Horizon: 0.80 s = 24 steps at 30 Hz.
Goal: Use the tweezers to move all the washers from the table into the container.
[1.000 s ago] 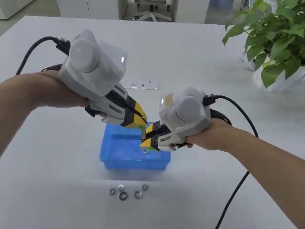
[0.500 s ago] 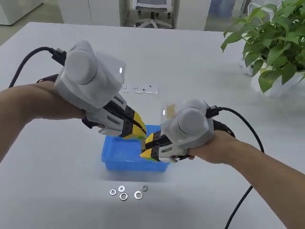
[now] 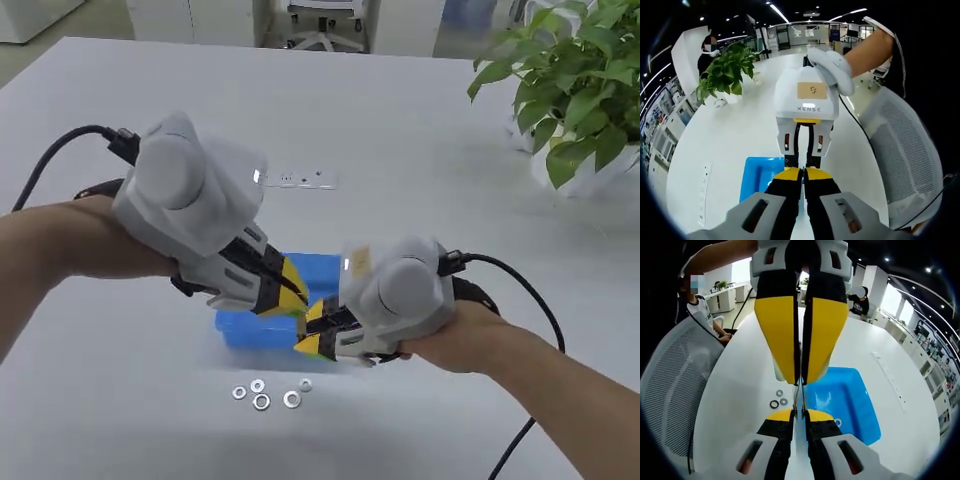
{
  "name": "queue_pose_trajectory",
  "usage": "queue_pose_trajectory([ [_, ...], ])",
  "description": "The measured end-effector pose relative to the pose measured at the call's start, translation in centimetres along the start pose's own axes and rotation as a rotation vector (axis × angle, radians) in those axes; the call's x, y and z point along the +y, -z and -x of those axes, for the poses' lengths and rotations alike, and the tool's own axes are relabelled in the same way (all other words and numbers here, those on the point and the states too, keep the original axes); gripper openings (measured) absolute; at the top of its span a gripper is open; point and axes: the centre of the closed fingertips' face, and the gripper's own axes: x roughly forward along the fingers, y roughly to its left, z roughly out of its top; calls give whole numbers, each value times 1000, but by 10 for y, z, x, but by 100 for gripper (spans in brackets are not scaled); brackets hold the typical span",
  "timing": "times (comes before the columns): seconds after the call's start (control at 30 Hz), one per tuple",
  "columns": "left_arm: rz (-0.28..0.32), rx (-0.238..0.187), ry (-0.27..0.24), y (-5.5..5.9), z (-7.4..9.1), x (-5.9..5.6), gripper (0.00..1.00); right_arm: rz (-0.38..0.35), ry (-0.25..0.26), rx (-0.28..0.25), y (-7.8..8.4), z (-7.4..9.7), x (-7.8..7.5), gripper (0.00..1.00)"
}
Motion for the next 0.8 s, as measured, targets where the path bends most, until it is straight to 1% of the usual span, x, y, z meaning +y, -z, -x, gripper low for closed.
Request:
queue_pose_trajectory([
  [0.17, 11, 10, 12, 7, -5, -7, 6, -7, -15, -3, 4, -6, 8, 11],
  [0.33, 25, 12, 23, 12, -9, -13, 6, -17, -31, -3, 8, -12, 17, 11],
  [0.8, 54, 20, 55, 27, -19, -26, 6, -38, -61, 0, 18, -24, 35, 11],
])
